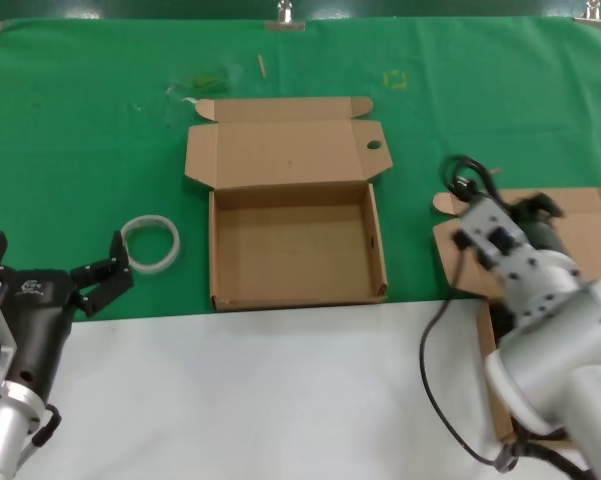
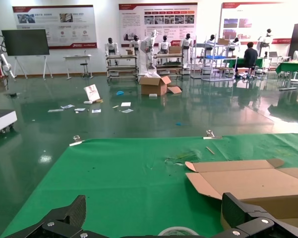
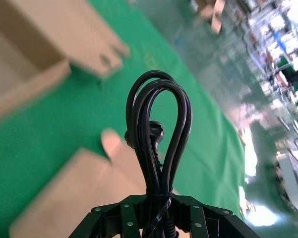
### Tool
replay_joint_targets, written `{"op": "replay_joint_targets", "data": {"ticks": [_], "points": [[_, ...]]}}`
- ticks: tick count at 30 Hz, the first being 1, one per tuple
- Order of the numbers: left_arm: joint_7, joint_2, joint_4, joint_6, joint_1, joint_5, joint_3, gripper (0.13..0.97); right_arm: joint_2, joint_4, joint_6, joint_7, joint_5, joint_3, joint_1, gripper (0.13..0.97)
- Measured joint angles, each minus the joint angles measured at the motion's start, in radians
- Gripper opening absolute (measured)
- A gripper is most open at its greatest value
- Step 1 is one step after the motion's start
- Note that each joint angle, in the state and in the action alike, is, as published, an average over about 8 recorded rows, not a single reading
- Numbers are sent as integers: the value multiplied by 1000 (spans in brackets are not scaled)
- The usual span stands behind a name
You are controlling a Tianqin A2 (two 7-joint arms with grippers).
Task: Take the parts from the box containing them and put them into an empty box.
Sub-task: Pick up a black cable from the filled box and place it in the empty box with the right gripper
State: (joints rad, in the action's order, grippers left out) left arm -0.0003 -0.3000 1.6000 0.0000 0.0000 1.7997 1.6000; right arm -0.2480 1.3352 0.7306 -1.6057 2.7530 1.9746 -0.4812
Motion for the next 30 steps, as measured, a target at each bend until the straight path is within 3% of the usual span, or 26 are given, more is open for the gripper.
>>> {"op": "replay_joint_targets", "data": {"ticks": [19, 24, 30], "points": [[0, 0, 0, 0, 0, 0, 0, 966, -3, -3, -258, 779, 0, 674, -282, 144], [0, 0, 0, 0, 0, 0, 0, 966, -4, 6, -266, 891, 0, 751, -312, 144], [0, 0, 0, 0, 0, 0, 0, 966, -4, 22, -238, 926, 0, 774, -308, 144]]}}
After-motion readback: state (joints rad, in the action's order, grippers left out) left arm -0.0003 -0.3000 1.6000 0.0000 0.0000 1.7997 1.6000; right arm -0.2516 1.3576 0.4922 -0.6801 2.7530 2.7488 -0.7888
